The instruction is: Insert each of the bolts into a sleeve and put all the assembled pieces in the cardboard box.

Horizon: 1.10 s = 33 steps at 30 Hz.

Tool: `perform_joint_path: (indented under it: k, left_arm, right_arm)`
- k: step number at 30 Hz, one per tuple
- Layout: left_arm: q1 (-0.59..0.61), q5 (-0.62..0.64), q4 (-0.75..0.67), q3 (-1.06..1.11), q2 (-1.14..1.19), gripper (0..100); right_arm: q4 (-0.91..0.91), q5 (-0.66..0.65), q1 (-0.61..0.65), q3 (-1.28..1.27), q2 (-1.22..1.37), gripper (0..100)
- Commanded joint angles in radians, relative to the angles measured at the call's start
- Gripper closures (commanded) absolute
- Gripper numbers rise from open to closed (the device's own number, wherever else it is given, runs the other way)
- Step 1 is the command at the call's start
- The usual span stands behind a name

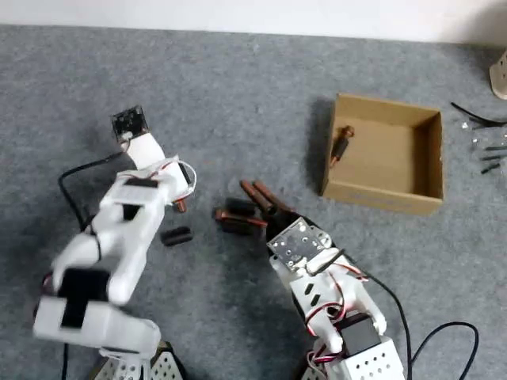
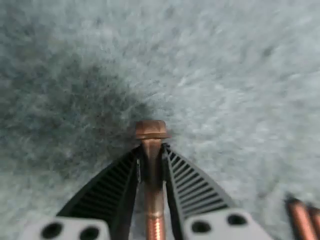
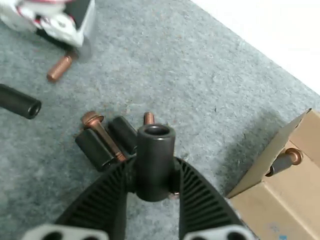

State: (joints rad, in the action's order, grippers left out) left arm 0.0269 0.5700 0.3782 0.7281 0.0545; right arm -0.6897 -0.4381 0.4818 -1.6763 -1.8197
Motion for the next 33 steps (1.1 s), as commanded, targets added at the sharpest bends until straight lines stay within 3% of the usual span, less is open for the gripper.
perform_joint_path:
  k: [1,6,16,28,33]
  left_arm:
    - [0.007,-0.006,0.118,-0.148,0.042,99]
    - [0.005,-0.003,0.402,-0.334,0.125,99]
    - [0.001,-0.003,0.646,-0.562,0.303,99]
    - [0.001,-0.009,0.677,-0.587,0.314,99]
    - [0.001,-0.006,0.671,-0.536,0.186,100]
  right_arm:
    - [0.035,0.002,-0.015,-0.085,-0.019,99.3]
    - [0.035,0.002,-0.015,-0.084,-0.019,99.3]
    - [0.035,0.002,-0.035,-0.084,-0.019,99.3]
    - [0.035,0.002,-0.042,-0.084,-0.019,99.3]
    - [0.035,0.002,-0.042,-0.084,-0.019,99.3]
